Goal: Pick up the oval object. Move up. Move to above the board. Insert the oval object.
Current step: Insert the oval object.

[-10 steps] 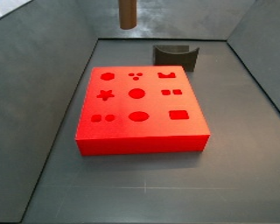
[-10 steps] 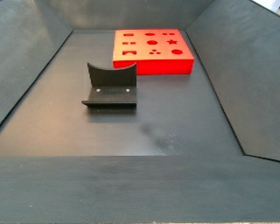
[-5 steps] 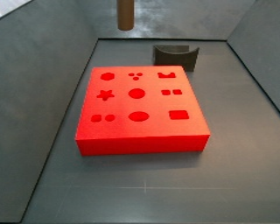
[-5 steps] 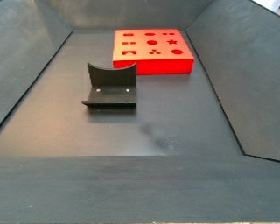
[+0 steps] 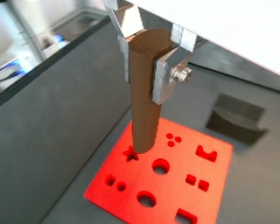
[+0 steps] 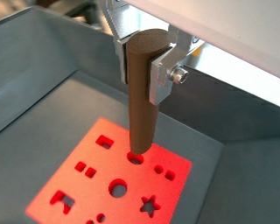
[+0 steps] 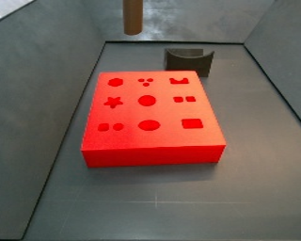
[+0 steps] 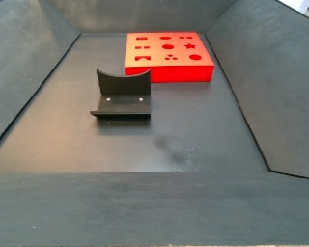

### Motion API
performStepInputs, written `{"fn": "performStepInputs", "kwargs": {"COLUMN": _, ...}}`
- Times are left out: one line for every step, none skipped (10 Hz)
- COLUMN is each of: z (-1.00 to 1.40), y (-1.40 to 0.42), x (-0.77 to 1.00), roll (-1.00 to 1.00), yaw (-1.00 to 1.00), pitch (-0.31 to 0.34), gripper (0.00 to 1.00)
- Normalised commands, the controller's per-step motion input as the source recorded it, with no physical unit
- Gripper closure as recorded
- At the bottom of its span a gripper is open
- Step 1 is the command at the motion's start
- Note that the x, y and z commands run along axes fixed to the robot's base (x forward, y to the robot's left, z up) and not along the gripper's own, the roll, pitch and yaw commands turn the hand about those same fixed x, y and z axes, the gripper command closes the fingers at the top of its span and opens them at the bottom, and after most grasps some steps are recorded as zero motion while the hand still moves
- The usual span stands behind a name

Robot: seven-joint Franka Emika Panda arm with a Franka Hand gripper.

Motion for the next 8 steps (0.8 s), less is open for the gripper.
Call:
{"fn": "performStepInputs", "kwargs": {"z": -0.02, "y": 0.00, "x": 0.00, "roll": 0.00, "yaw": -1.00, "pitch": 0.000, "gripper": 1.00}}
{"fn": "performStepInputs", "kwargs": {"z": -0.03, "y": 0.00, "x": 0.00, "roll": 0.00, "yaw": -1.00, "pitch": 0.000, "gripper": 1.00}}
{"fn": "performStepInputs", "kwargs": {"z": -0.03, "y": 0.00, "x": 0.00, "roll": 0.00, "yaw": -1.00, "pitch": -0.007, "gripper": 1.00}}
{"fn": "performStepInputs", "kwargs": {"z": -0.05, "y": 0.00, "x": 0.00, "roll": 0.00, "yaw": -1.00, "pitch": -0.011, "gripper": 1.00}}
{"fn": "performStepInputs", "kwargs": {"z": -0.18, "y": 0.00, "x": 0.00, "roll": 0.00, "yaw": -1.00, "pitch": -0.030, "gripper": 1.00}}
{"fn": "performStepInputs", "kwargs": {"z": -0.32, "y": -0.11, "x": 0.60, "roll": 0.00, "yaw": -0.48, "pitch": -0.069, "gripper": 1.00}}
{"fn": "performStepInputs", "kwargs": {"z": -0.49, "y": -0.15, "x": 0.62, "roll": -0.01, "yaw": -0.43, "pitch": -0.077, "gripper": 1.00}}
{"fn": "performStepInputs", "kwargs": {"z": -0.65, "y": -0.20, "x": 0.58, "roll": -0.02, "yaw": -0.44, "pitch": -0.084, "gripper": 1.00}}
